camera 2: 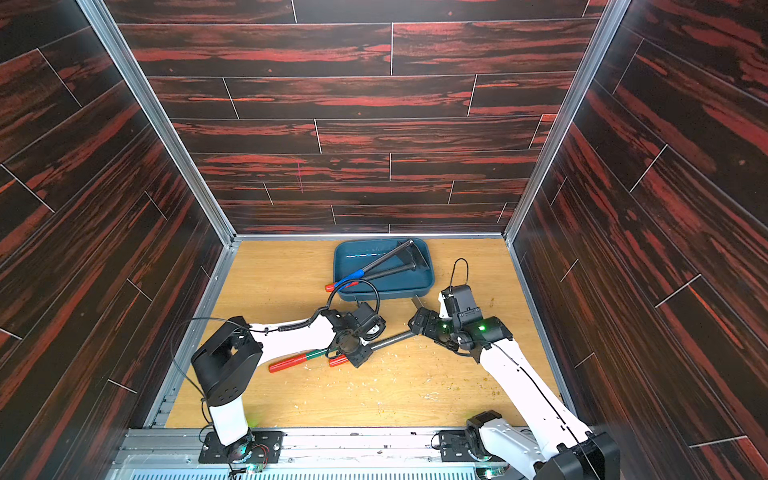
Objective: Put the small hoe into the storage box
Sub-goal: Pick up the hoe from the center of the board.
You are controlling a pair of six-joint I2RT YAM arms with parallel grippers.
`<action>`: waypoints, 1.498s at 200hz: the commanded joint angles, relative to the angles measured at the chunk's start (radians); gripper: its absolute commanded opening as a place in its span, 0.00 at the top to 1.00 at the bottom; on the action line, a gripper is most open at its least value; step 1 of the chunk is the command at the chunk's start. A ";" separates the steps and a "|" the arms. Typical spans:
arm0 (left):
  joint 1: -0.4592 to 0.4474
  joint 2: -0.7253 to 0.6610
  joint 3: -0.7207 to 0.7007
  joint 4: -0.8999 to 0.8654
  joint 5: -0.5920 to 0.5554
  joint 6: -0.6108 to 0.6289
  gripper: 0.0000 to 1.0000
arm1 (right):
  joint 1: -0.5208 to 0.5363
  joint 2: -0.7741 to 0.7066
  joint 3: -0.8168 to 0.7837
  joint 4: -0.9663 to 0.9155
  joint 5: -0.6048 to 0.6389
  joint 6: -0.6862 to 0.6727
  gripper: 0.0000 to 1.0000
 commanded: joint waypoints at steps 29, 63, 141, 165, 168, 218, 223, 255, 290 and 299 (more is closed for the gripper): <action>0.000 0.047 0.064 -0.028 0.039 0.015 0.50 | -0.006 -0.028 0.006 -0.027 0.008 -0.018 0.05; 0.000 0.067 0.079 -0.047 0.049 0.022 0.55 | -0.009 -0.031 0.004 -0.029 0.009 -0.022 0.05; -0.003 0.076 0.070 -0.044 0.077 0.015 0.67 | -0.015 -0.033 0.004 -0.028 0.006 -0.026 0.05; -0.004 0.068 0.070 -0.047 0.079 0.015 0.73 | -0.015 -0.034 0.002 -0.028 0.004 -0.027 0.05; -0.005 0.067 0.070 -0.047 0.077 0.015 0.73 | -0.015 -0.034 0.002 -0.028 0.003 -0.026 0.05; -0.015 0.036 0.062 -0.049 0.060 0.027 0.76 | -0.015 -0.047 -0.025 -0.015 -0.006 -0.013 0.05; -0.016 0.033 0.062 -0.049 0.062 0.030 0.78 | -0.016 -0.047 -0.027 -0.013 -0.006 -0.010 0.05; -0.026 0.018 0.068 -0.053 0.066 0.044 0.88 | -0.016 -0.049 -0.038 -0.010 -0.009 0.000 0.05; -0.042 0.001 0.092 -0.077 0.064 0.064 0.96 | -0.016 -0.053 -0.059 -0.001 -0.013 0.042 0.05; -0.046 -0.006 0.100 -0.089 0.058 0.068 0.97 | -0.017 -0.053 -0.068 0.000 -0.014 0.060 0.06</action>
